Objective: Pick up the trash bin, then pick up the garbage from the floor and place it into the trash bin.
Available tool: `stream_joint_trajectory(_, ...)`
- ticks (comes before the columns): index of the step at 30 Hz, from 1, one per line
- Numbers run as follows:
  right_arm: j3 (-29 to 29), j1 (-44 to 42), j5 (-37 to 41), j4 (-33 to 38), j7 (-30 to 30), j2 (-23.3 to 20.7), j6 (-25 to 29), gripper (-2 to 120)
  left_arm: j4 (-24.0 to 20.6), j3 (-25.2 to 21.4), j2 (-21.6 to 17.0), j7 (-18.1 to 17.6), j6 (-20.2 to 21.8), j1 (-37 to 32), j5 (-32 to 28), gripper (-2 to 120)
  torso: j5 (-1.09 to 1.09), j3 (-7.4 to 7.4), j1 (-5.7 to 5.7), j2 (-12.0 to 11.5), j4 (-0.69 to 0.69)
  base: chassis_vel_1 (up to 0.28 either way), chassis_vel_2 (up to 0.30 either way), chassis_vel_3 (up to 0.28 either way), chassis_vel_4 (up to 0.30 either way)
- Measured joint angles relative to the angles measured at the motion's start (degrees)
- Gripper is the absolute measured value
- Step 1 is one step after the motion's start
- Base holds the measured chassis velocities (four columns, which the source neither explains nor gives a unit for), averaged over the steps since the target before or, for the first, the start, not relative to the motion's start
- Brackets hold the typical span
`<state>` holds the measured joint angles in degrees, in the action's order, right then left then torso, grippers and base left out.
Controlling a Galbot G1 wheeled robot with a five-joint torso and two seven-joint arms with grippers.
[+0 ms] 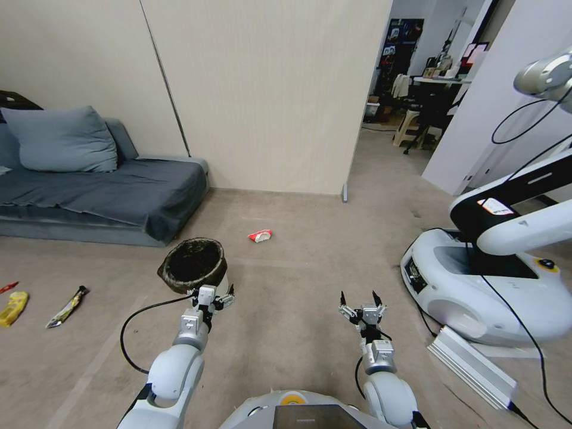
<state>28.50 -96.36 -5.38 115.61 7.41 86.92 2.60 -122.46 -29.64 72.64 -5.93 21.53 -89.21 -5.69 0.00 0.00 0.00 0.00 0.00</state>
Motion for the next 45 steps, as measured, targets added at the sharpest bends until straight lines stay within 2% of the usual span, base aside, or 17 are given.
stream_joint_trajectory(25,-0.1,0.4,-0.2,-0.3,0.1,-0.1,0.8,100,-0.8,-0.6,0.0,-1.1,0.3,0.8,-0.3,100,0.0,0.0,0.0,0.0,0.0,-0.108,0.105,0.112,-0.11)
stream_joint_trajectory(38,-0.4,0.2,0.1,-0.4,0.4,-0.1,1.1,100,-0.4,-0.7,0.0,-2.2,1.0,0.9,-0.5,100,0.01,0.0,0.0,0.0,0.0,-0.003,0.004,0.004,-0.005)
stream_joint_trajectory(45,-0.1,0.3,0.6,0.0,0.5,-1.1,0.9,100,-0.6,-0.7,-0.5,-2.8,2.7,1.7,-0.6,100,0.0,0.0,0.01,0.0,-0.01,0.0,0.0,0.0,0.0)
